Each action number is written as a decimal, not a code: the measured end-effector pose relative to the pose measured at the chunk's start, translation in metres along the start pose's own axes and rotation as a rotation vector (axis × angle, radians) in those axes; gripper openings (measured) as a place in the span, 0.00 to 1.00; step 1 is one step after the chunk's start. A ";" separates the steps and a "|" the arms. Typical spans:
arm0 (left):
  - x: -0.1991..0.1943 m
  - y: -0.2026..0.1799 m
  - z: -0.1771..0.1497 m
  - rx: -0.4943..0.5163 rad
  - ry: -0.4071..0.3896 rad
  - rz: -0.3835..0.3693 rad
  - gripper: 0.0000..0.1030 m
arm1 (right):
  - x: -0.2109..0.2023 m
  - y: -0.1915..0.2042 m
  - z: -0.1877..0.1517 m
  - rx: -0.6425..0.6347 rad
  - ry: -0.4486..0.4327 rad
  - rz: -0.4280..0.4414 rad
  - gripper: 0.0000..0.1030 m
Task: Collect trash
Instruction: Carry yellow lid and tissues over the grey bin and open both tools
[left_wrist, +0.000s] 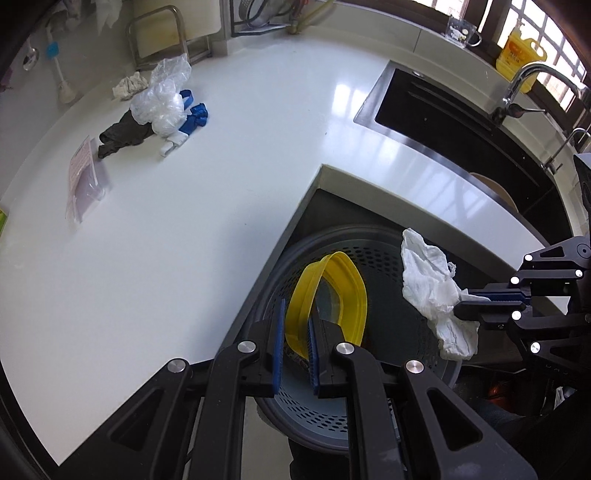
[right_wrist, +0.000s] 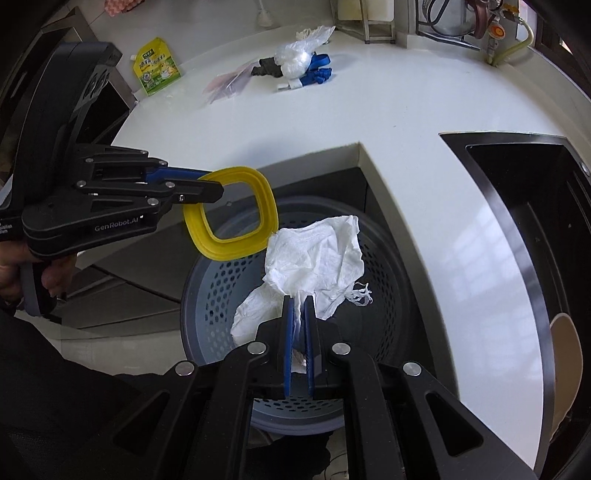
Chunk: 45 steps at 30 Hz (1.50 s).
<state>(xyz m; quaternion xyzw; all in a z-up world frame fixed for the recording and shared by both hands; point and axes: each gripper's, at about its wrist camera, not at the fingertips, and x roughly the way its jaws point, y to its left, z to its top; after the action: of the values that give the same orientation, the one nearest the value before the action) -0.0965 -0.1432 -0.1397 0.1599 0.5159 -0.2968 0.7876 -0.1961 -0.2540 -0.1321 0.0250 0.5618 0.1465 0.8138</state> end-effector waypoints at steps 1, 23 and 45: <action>0.003 -0.001 -0.002 0.002 0.009 -0.001 0.11 | 0.003 0.001 -0.003 -0.002 0.009 -0.001 0.05; 0.058 -0.003 -0.027 0.073 0.131 -0.027 0.11 | 0.066 0.003 -0.012 -0.049 0.150 -0.039 0.05; 0.085 -0.016 -0.020 0.100 0.172 -0.030 0.11 | 0.098 0.015 -0.003 -0.098 0.203 -0.057 0.06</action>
<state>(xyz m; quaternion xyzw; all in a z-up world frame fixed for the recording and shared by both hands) -0.0961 -0.1698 -0.2248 0.2160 0.5686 -0.3191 0.7268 -0.1704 -0.2139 -0.2195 -0.0459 0.6337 0.1523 0.7570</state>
